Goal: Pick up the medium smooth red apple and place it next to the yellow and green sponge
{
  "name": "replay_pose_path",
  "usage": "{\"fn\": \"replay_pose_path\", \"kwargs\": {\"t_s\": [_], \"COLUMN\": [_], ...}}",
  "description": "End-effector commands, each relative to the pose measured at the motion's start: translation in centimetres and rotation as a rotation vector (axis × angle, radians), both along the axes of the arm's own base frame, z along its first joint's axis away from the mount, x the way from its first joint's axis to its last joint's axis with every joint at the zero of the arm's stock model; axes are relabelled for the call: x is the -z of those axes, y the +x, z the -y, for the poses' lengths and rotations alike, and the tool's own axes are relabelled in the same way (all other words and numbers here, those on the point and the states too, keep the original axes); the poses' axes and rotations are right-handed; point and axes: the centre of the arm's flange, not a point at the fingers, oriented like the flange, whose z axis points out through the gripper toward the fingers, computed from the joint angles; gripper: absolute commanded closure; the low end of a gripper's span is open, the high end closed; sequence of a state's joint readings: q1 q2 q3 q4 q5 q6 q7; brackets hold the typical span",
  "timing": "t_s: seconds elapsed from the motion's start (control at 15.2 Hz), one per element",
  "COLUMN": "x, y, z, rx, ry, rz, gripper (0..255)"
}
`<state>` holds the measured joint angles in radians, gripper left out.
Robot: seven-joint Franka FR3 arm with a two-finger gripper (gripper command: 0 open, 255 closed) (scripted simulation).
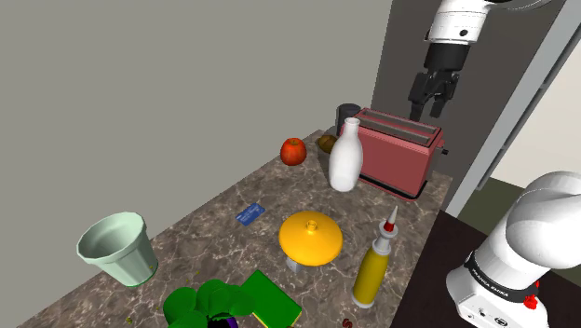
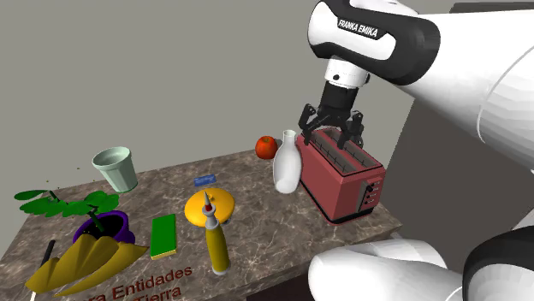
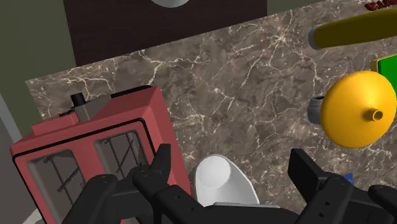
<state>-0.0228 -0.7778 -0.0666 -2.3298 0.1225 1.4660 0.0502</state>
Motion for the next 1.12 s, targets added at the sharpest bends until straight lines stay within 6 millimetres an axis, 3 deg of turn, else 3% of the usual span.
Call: {"fn": "replay_pose_path", "kwargs": {"t_s": [0.0, 0.53, 1.06], "x": [0.0, 3.7, 7.5], "y": [0.0, 7.4, 15.9], "z": [0.0, -5.8, -9.7], "rx": [0.000, 0.228, 0.457], "ry": [0.000, -0.033, -0.066], "rz": [0.000, 0.014, 0.028], "gripper": [0, 0, 0]}}
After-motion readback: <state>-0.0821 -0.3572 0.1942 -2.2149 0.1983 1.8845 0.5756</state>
